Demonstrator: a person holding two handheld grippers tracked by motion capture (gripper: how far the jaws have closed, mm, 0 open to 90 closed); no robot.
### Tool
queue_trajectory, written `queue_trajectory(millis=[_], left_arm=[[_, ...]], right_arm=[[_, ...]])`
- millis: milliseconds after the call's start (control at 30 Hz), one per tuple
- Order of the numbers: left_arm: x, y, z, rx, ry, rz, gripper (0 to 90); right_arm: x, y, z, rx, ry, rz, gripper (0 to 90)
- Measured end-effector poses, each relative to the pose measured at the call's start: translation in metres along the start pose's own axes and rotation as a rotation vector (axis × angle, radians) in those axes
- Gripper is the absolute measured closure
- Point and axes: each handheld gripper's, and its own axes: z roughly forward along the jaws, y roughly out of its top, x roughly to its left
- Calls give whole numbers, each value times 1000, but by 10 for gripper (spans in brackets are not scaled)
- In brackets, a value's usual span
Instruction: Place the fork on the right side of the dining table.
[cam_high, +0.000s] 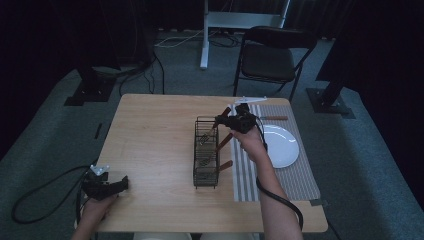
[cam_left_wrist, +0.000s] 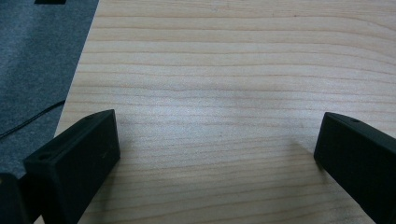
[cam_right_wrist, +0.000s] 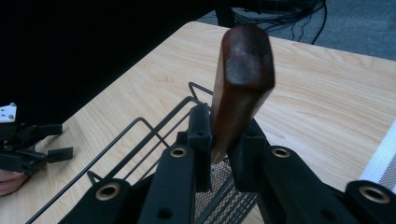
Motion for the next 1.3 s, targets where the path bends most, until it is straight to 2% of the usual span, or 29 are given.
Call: queue_trajectory(millis=[233,633,700,1000,1300], left_arm=[[0,0,0,0,0,0,5],[0,0,0,0,0,0,6],[0,0,0,0,0,0,6],[0,0,0,0,0,1,6],[0,0,0,0,1,1,6]], right_arm=[[8,5,-13,-16,-15,-12,805],[22,17,-35,-59,-8,-58,808],[26,22,-44,-73,-6,-73,808],[32,27,-64,-106,-2,-90,808],[29,31,-96,-166,-36,-89,808]])
